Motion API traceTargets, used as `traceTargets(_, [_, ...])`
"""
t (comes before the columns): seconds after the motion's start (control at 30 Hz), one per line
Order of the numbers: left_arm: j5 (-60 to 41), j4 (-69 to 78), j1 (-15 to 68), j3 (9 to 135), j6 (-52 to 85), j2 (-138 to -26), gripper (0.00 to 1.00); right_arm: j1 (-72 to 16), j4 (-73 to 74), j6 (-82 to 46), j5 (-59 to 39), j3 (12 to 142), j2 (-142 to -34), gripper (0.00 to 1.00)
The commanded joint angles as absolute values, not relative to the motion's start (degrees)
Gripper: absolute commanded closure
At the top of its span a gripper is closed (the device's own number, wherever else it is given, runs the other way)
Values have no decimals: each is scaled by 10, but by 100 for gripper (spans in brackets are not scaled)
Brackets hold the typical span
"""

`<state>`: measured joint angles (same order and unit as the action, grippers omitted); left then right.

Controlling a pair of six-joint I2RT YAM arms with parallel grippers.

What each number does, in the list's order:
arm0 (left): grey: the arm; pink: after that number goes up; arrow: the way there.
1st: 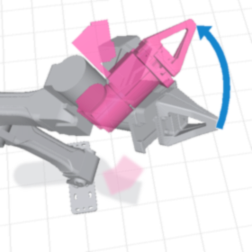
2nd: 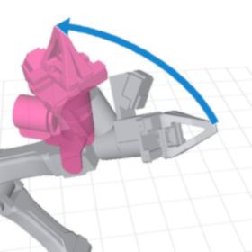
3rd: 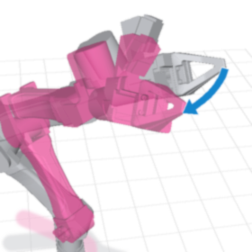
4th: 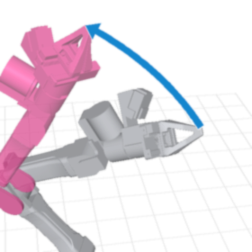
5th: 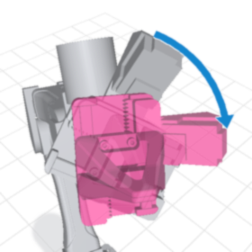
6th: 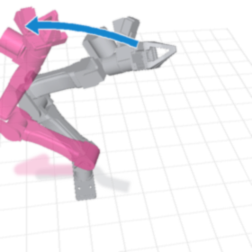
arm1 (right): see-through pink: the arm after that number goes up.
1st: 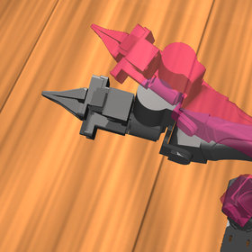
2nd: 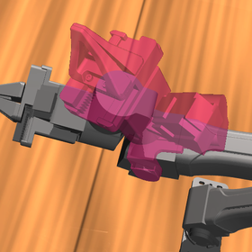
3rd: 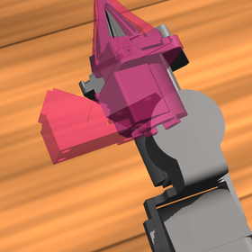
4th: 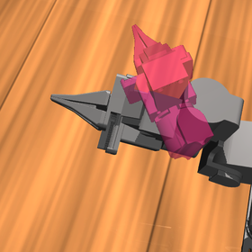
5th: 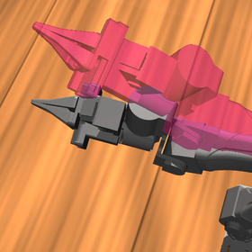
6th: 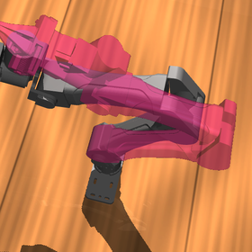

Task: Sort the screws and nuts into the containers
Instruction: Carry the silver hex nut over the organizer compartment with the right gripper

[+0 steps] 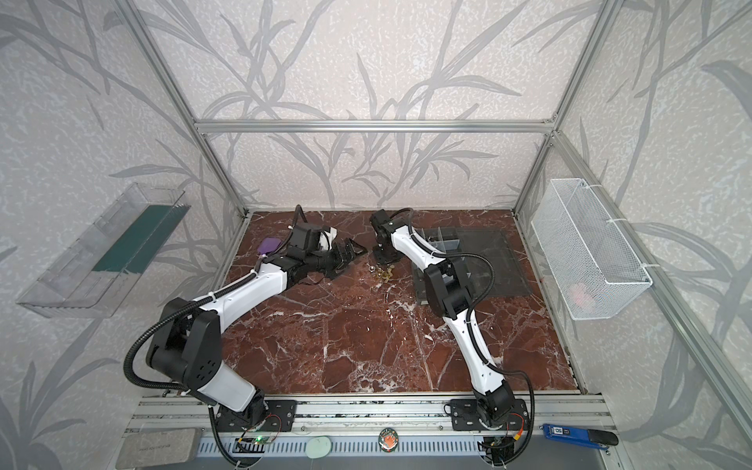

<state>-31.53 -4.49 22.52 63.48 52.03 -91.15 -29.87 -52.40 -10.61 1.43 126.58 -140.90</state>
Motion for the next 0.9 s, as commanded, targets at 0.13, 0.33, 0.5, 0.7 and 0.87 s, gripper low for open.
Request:
traceTargets(0.13, [-308,-57,242,635,489,-872,1,-285,-542,-111,28,1214,-1296,85])
traceTargets(0.33, [-304,-53,270,640,474,-863,1,-262,-517,-119,57,1086,-1181,85])
traceTargets(0.5, [-299,-50,313,658,463,-878,1,-229,-499,-128,75,963,-1087,85])
traceTargets(0.7, [-303,-33,342,668,467,-895,1,-178,-468,-134,87,836,-1014,85])
traceTargets(0.87, [-302,-29,352,674,469,-904,1,-152,-456,-128,89,784,-1005,85])
